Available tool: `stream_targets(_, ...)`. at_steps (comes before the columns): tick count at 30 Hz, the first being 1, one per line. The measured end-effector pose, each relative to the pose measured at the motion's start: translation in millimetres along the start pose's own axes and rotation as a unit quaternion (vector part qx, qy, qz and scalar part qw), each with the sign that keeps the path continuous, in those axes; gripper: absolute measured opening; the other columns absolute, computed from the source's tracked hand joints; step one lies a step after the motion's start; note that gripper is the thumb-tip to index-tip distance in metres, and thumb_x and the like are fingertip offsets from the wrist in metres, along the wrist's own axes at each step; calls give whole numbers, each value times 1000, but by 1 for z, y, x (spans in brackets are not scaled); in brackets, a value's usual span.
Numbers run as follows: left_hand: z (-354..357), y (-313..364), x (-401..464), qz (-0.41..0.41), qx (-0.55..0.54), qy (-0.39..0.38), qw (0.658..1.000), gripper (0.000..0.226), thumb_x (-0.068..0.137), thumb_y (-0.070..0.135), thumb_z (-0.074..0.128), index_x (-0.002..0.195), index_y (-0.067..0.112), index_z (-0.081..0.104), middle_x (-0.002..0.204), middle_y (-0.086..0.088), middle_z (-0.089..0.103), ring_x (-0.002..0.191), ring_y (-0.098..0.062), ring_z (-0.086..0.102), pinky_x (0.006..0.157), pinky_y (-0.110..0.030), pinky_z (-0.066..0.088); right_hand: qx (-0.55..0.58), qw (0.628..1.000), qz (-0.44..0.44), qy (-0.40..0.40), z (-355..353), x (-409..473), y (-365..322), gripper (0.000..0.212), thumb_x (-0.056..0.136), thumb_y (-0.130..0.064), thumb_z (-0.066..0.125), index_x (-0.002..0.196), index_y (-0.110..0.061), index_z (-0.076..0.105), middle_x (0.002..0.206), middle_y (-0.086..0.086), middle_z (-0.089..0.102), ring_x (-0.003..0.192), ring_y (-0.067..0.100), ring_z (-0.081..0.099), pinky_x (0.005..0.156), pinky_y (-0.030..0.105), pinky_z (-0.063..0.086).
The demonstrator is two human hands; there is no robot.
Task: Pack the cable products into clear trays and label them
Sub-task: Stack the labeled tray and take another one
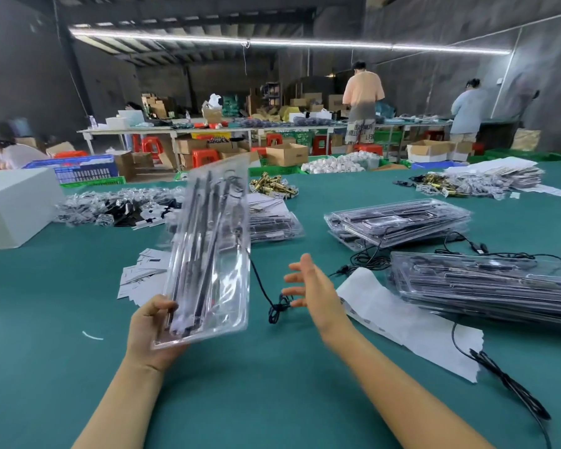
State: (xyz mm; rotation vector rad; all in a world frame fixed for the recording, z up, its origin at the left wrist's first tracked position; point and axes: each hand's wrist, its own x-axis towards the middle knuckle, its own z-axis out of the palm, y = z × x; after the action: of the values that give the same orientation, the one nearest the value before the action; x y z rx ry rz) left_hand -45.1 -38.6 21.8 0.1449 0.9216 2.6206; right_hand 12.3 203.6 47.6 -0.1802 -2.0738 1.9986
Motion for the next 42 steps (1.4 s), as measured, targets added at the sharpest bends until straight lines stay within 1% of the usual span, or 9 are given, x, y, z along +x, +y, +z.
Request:
stream_targets(4,3,2,-5,-63,95,-27,993,62,22,13,80,80,-4,65,81,-21,65,64,-34,65,60,-37,58,100,987,44,-117,0,3,-14,88,62,-89,45,108,-16,66,96,7,72,77,17,65,60,26,46)
stream_targets(13,20,-10,-11,-100,56,-132,985,55,81,37,66,122,0,63,123,-27,61,111,-40,61,90,-51,51,176,974,33,-138,-3,-5,10,50,81,-40,64,121,-13,50,111,3,71,81,22,71,63,24,52)
stream_targets(18,19,-12,-9,-65,64,-140,986,76,79,27,75,142,3,40,144,-26,41,129,-51,40,107,-65,29,229,970,24,-76,-5,-3,13,34,81,-35,64,109,-18,52,112,4,71,84,24,72,63,24,54)
stream_targets(21,18,-16,-4,-20,97,-85,991,59,81,3,61,138,-1,44,137,-20,51,122,-41,51,93,-54,49,163,983,-27,-78,-4,-7,10,53,79,-53,63,117,-18,51,110,4,71,88,24,70,76,29,52)
stream_targets(25,13,-15,1,25,49,6,998,42,82,6,51,123,-2,58,118,-19,66,105,-33,66,79,-43,58,-162,964,-95,-191,-1,-18,8,82,67,-78,58,135,-37,39,106,-19,69,106,-4,60,91,18,45)
stream_targets(29,4,-6,3,45,-23,36,998,28,80,5,52,101,-7,67,100,-20,70,91,-32,71,70,-40,60,-395,883,-151,-206,1,-17,20,39,88,-48,61,122,-33,50,106,-19,63,106,0,54,112,31,26)
stream_targets(31,-1,2,3,54,-10,49,997,20,78,5,54,86,-3,71,86,-16,73,77,-28,73,64,-37,60,-454,847,-204,-186,1,-18,21,21,96,-41,50,105,-23,59,96,-9,60,91,8,54,105,34,33)
stream_targets(34,-8,17,3,51,49,76,995,31,79,11,56,106,-2,64,100,-15,73,84,-27,72,82,-40,55,-391,878,-251,-114,2,-21,12,32,99,-42,41,101,-18,63,83,1,59,79,17,55,77,36,45)
stream_targets(42,-10,28,3,57,273,196,940,27,101,30,43,96,11,61,73,-7,71,47,-17,64,37,-22,47,-418,834,-358,-46,12,-43,-22,40,80,-55,66,99,-20,62,64,-15,49,60,7,42,54,25,37)
